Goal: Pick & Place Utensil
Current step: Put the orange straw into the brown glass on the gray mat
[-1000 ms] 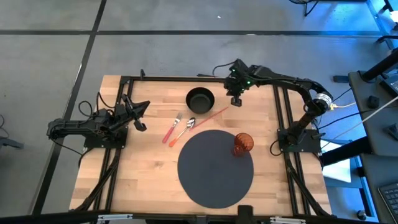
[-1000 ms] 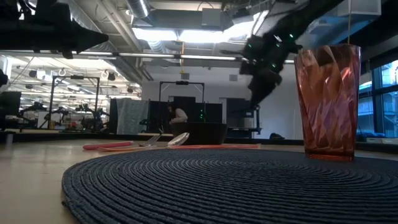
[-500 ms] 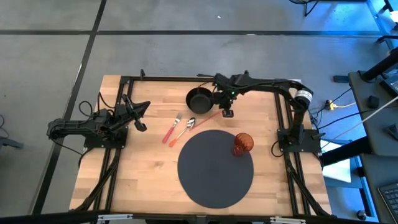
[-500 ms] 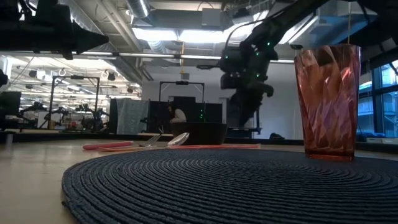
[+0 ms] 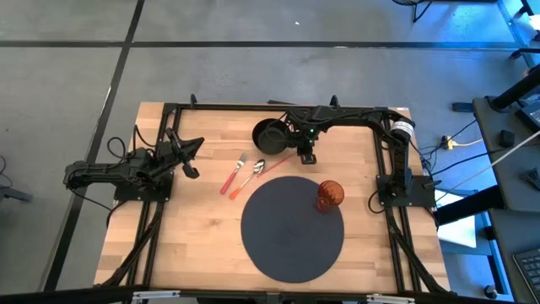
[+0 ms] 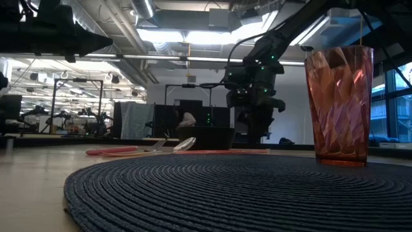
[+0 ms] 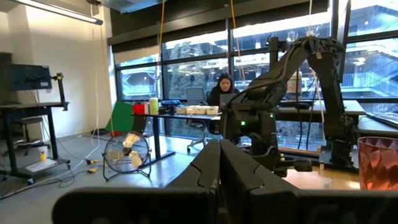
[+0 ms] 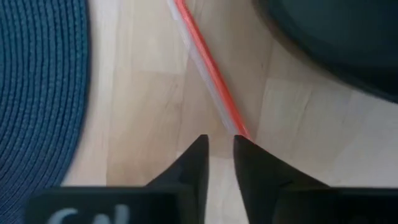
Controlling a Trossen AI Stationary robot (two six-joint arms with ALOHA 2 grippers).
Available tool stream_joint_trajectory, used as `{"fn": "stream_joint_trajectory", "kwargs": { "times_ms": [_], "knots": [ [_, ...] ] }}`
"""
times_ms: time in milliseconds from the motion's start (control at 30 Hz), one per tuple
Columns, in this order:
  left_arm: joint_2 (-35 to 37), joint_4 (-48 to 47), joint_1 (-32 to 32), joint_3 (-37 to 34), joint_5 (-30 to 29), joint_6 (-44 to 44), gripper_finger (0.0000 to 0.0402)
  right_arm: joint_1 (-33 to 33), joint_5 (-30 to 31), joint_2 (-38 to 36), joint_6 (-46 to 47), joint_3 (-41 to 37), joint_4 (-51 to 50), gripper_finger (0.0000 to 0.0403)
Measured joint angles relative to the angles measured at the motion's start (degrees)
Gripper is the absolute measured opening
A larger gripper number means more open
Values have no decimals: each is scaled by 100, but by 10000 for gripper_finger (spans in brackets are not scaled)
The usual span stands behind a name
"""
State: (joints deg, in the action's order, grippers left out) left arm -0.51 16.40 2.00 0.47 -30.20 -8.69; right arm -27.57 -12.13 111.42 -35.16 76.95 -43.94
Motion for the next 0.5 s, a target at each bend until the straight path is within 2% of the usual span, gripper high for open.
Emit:
{"fn": "stream_joint_trajectory", "kwargs": {
  "times_ms": [233, 500],
  "knots": [
    [-1, 0, -2, 0, 0, 0, 1, 11, 4, 0, 2, -2, 171, 137],
    [0, 0, -2, 0, 0, 0, 1, 120, 109, 2, -77, -239, 514, 145]
  ]
}}
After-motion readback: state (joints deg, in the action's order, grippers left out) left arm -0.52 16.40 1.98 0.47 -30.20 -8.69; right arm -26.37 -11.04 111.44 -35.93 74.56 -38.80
